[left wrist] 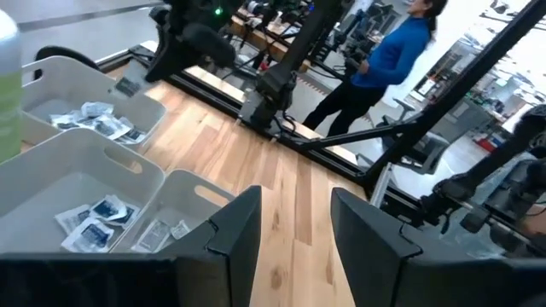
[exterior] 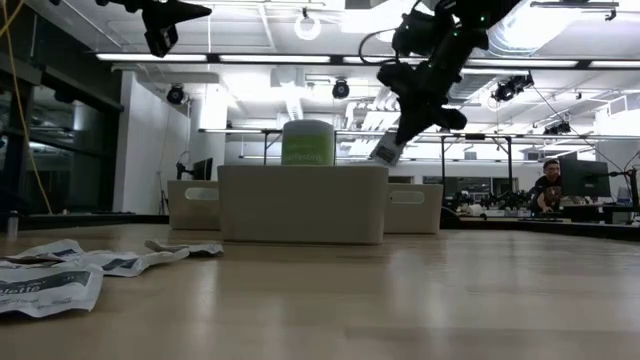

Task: Pick & Place First Aid Supplies
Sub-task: Put the towelette pack into the right bin

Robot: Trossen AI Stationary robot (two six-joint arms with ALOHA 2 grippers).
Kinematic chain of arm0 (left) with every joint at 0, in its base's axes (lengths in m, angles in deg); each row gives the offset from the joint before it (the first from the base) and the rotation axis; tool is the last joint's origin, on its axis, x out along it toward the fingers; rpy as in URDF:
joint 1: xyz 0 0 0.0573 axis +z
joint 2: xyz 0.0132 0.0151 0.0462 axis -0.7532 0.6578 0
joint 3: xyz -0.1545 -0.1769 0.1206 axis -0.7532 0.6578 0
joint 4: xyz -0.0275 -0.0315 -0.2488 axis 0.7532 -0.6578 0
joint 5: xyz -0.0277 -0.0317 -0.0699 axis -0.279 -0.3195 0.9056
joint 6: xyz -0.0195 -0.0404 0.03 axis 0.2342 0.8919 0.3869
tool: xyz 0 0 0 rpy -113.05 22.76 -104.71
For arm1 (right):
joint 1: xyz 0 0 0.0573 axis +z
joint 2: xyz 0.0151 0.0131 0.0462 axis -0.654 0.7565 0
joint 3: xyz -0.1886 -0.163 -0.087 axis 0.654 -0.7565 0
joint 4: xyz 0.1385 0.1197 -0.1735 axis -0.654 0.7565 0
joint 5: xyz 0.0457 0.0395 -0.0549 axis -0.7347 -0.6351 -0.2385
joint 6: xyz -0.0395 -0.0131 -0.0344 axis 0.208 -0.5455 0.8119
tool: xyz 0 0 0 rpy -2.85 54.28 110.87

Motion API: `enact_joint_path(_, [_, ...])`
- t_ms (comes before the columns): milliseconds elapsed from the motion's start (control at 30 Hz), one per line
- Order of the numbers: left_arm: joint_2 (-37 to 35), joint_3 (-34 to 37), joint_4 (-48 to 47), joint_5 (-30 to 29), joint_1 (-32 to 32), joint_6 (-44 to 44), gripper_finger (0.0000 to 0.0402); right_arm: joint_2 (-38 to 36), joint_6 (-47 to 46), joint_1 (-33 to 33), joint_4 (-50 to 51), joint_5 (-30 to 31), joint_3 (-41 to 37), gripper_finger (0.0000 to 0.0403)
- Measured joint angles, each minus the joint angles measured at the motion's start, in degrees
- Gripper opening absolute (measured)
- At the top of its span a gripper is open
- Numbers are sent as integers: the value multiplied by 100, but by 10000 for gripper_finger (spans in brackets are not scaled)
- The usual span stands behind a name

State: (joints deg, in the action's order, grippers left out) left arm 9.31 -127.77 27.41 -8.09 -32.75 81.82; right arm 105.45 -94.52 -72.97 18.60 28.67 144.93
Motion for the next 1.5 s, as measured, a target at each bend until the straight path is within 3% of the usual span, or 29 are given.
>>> enact_joint_path(267, [0,4,-177,-222,0,3,142,232,718,-629,233,-187,0,0])
enact_joint_path(600, [2,7,-561,-331,0,25,142,628,1162,-955,117,-280,0,6])
enact_joint_path(1067, [212,9,-1166,-402,-15,548,142,426,1430,-1024,108,-309,7,145])
enact_joint_path(1333, [947,9,-1375,-488,-768,646,142,-297,1398,-936,139,-495,16,154])
enact_joint_path(1500, [1520,9,-1493,-1010,-1465,1346,142,-796,1142,-679,435,-293,18,154])
